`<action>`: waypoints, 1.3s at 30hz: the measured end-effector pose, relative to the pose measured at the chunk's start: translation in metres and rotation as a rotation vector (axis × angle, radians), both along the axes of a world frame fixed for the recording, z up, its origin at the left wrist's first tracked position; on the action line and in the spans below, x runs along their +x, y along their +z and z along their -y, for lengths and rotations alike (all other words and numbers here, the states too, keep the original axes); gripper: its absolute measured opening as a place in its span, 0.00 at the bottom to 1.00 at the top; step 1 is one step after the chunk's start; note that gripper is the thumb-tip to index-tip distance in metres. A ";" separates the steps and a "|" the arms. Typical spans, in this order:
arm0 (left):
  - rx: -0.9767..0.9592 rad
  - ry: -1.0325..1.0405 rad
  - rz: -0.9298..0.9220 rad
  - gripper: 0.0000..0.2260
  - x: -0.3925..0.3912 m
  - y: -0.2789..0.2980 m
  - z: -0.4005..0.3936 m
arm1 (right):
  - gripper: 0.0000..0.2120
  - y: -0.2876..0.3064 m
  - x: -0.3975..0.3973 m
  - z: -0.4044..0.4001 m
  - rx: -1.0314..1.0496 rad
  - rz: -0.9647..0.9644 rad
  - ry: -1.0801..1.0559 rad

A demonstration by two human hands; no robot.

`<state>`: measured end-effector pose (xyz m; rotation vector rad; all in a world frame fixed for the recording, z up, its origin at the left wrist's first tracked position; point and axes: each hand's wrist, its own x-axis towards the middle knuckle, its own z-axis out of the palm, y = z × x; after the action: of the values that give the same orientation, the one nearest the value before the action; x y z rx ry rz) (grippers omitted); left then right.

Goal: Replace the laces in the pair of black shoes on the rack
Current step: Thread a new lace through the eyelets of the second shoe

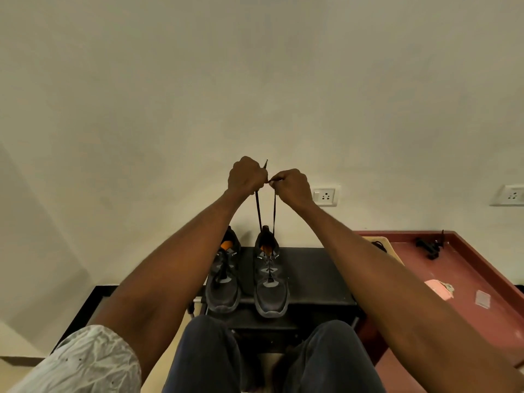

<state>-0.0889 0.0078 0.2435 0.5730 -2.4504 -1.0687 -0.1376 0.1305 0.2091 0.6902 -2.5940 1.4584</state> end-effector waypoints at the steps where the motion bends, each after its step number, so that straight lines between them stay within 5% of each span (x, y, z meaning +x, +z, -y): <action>1: 0.039 -0.023 0.057 0.04 0.001 0.004 -0.002 | 0.08 0.000 0.002 -0.001 -0.049 0.064 0.014; 5: 0.224 -0.211 0.304 0.08 0.007 0.018 -0.004 | 0.10 0.004 0.009 -0.010 -0.235 0.260 0.074; 8: 0.372 -0.256 0.324 0.08 0.010 0.018 0.001 | 0.11 0.008 0.007 -0.018 -0.355 0.430 0.132; 21: 0.673 -0.084 -0.017 0.07 -0.003 -0.003 -0.005 | 0.10 0.005 -0.009 -0.043 -0.420 0.321 0.224; 29: 1.243 -0.044 -0.360 0.13 -0.011 -0.029 -0.011 | 0.12 -0.017 -0.013 -0.037 -0.513 0.681 0.141; 35: 1.502 -0.025 -0.565 0.16 -0.008 -0.048 -0.013 | 0.15 -0.039 -0.010 -0.020 -1.180 1.019 0.135; 39: 1.443 -0.030 -0.550 0.15 -0.009 -0.066 -0.004 | 0.17 -0.045 -0.016 -0.014 -1.538 1.082 0.125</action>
<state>-0.0979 0.0118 0.1775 0.4746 -0.9150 -2.4838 -0.1540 0.1445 0.1637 -0.2698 -0.7197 3.5543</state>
